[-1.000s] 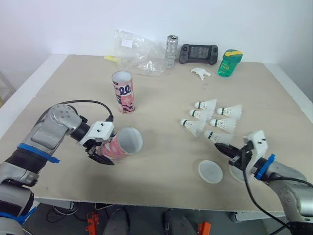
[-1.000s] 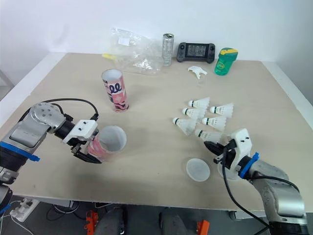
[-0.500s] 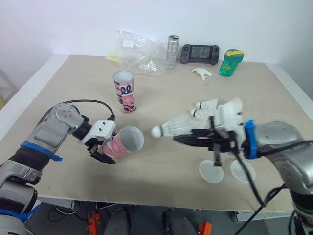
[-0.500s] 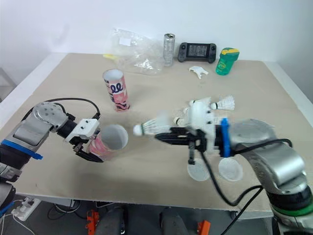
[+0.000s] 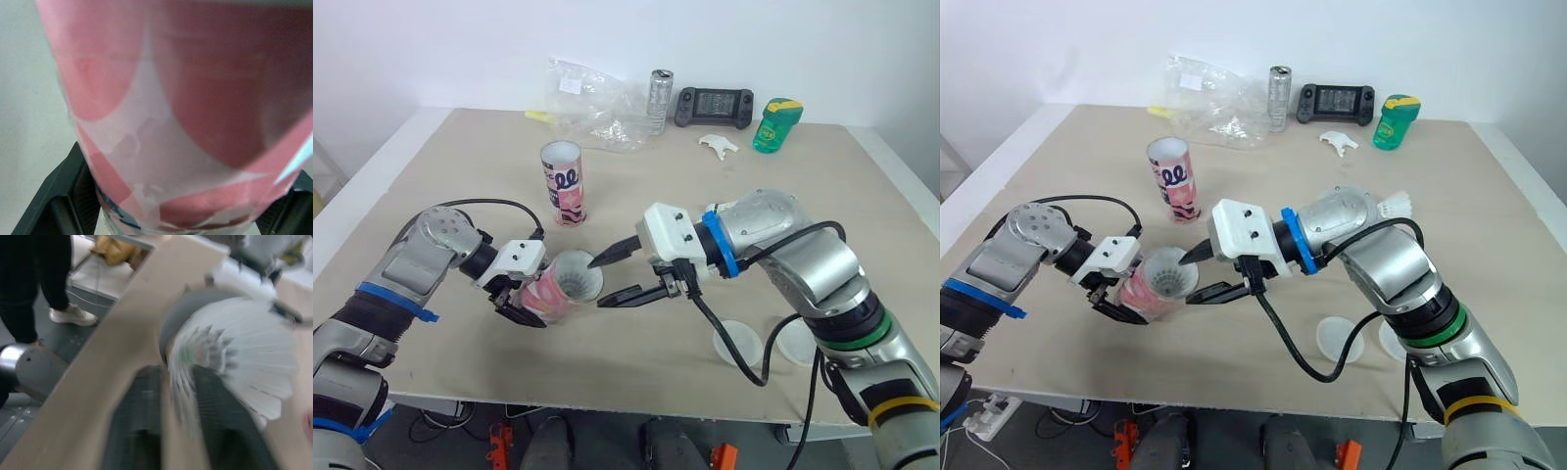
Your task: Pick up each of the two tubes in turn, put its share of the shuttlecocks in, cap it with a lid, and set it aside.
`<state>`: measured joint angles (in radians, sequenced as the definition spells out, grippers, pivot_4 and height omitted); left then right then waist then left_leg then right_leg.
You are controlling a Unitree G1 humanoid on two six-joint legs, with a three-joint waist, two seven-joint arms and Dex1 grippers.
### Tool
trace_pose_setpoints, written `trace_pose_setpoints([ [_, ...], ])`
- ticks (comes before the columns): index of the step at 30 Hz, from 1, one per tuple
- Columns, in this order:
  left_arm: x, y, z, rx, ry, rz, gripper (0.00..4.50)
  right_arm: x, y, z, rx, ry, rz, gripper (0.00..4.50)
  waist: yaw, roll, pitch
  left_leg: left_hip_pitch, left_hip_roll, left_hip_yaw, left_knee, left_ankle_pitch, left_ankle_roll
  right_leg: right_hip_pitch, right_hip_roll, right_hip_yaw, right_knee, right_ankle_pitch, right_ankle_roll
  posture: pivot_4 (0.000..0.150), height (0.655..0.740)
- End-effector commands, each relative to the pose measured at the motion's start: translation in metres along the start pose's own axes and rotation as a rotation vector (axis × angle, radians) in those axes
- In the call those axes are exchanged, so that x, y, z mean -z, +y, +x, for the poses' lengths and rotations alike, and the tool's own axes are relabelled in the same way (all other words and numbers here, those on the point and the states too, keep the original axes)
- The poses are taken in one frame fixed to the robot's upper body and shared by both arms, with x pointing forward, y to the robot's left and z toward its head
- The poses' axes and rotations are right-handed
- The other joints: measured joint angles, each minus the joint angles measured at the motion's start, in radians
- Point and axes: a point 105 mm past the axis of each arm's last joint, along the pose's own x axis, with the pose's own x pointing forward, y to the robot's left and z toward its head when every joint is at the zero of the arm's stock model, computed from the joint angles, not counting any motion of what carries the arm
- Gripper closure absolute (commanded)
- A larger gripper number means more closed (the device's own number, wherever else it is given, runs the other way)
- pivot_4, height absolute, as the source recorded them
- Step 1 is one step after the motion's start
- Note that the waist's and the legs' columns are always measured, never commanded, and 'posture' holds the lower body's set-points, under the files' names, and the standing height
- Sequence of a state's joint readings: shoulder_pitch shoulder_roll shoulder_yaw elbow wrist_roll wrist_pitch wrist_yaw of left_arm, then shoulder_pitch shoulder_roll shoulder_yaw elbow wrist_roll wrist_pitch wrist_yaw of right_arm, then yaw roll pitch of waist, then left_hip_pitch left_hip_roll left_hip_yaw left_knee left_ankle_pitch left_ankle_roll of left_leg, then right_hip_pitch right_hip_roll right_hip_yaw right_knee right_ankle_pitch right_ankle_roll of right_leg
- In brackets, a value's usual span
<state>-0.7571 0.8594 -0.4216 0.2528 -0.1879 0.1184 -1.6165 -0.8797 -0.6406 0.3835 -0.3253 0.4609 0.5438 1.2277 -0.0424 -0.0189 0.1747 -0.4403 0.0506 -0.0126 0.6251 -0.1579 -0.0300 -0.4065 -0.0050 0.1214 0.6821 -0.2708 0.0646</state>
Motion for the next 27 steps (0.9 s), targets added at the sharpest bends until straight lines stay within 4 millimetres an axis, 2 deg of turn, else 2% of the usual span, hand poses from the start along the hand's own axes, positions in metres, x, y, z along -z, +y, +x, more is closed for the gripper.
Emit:
trace_pose_setpoints([
  [1, 0.004, -0.004, 0.001, 0.002, 0.016, -0.020, 0.84, -0.030, -0.002, -0.016, 0.013, -0.125, -0.009, 1.03, 0.000, 0.000, 0.000, 0.000, 0.000, 0.000, 0.000, 0.000, 0.000, 0.000, 0.000, 0.000, 0.000, 0.000, 0.000, 0.150, 0.7394],
  [2, 0.005, -0.005, 0.001, 0.001, 0.015, -0.023, 0.84, -0.031, -0.004, -0.026, 0.048, -0.152, 0.025, 0.52, 0.000, 0.000, 0.000, 0.000, 0.000, 0.000, 0.000, 0.000, 0.000, 0.000, 0.000, 0.000, 0.000, 0.000, 0.000, 0.150, 0.7394],
  [4, 0.008, -0.007, 0.001, -0.004, 0.012, -0.030, 0.84, -0.020, -0.014, -0.049, 0.204, -0.167, 0.110, 0.52, 0.000, 0.000, 0.000, 0.000, 0.000, -0.001, -0.001, 0.000, 0.000, 0.000, 0.000, -0.001, 0.000, 0.000, 0.000, 0.150, 0.7394],
  [6, 0.010, -0.009, 0.001, -0.007, 0.011, -0.033, 0.84, -0.011, -0.019, -0.062, 0.302, -0.164, 0.164, 0.52, 0.000, -0.002, -0.001, 0.000, 0.000, -0.001, -0.001, 0.000, 0.000, 0.001, 0.000, -0.001, 0.000, -0.001, 0.000, 0.150, 0.7394],
  [8, 0.012, -0.011, 0.001, -0.012, 0.011, -0.037, 0.84, 0.009, -0.020, -0.080, 0.463, -0.152, 0.222, 0.52, -0.002, -0.003, -0.001, 0.000, 0.000, 0.000, -0.002, 0.000, 0.000, 0.000, 0.000, 0.000, 0.000, -0.001, -0.001, 0.150, 0.7394],
  [10, 0.016, -0.014, 0.000, -0.017, 0.013, -0.047, 0.84, 0.037, -0.008, -0.108, 0.668, -0.160, 0.324, 0.52, 0.000, -0.004, -0.002, 0.001, 0.000, 0.000, -0.004, 0.000, 0.000, 0.000, 0.000, -0.001, 0.000, -0.001, 0.000, 0.150, 0.7394],
  [12, 0.018, -0.016, 0.000, -0.020, 0.012, -0.053, 0.84, 0.054, 0.012, -0.123, 0.767, -0.143, 0.389, 0.52, 0.002, -0.004, -0.002, 0.000, 0.000, -0.004, -0.005, 0.000, 0.000, 0.002, 0.002, -0.001, 0.000, -0.003, 0.003, 0.150, 0.7394],
  [16, 0.021, -0.017, 0.001, -0.022, 0.015, -0.059, 0.84, 0.077, 0.033, -0.133, 0.855, -0.099, 0.499, 0.52, -0.009, 0.004, -0.004, 0.001, -0.001, -0.003, -0.007, -0.001, 0.000, 0.001, 0.002, 0.000, 0.000, -0.004, 0.003, 0.150, 0.7394],
  [19, 0.021, -0.014, 0.004, -0.017, 0.020, -0.051, 0.84, 0.102, 0.044, -0.130, 0.875, -0.037, 0.576, 0.52, -0.010, 0.003, -0.004, 0.003, 0.000, -0.004, -0.006, 0.000, 0.001, 0.002, 0.004, 0.000, 0.001, -0.002, 0.002, 0.150, 0.7394],
  [20, 0.021, -0.013, 0.004, -0.017, 0.021, -0.048, 0.84, 0.109, 0.043, -0.129, 0.889, -0.032, 0.600, 0.52, -0.010, 0.004, -0.004, 0.004, 0.000, -0.004, -0.006, 0.000, 0.001, 0.002, 0.004, 0.000, 0.001, -0.003, -0.002, 0.150, 0.7394],
  [24, 0.020, -0.009, 0.005, -0.020, 0.025, -0.041, 0.84, 0.125, 0.036, -0.125, 0.910, -0.017, 0.632, 0.52, -0.010, 0.004, -0.004, 0.004, 0.000, -0.001, -0.003, 0.001, 0.002, 0.002, 0.002, 0.002, 0.001, 0.001, -0.001, 0.150, 0.7394],
  [27, 0.019, -0.007, 0.005, -0.021, 0.024, -0.035, 0.84, 0.146, 0.030, -0.121, 0.932, 0.054, 0.657, 0.52, -0.009, 0.003, -0.004, 0.004, -0.001, 0.001, -0.001, 0.001, 0.002, 0.002, 0.001, 0.003, 0.000, 0.002, 0.000, 0.150, 0.7394],
])
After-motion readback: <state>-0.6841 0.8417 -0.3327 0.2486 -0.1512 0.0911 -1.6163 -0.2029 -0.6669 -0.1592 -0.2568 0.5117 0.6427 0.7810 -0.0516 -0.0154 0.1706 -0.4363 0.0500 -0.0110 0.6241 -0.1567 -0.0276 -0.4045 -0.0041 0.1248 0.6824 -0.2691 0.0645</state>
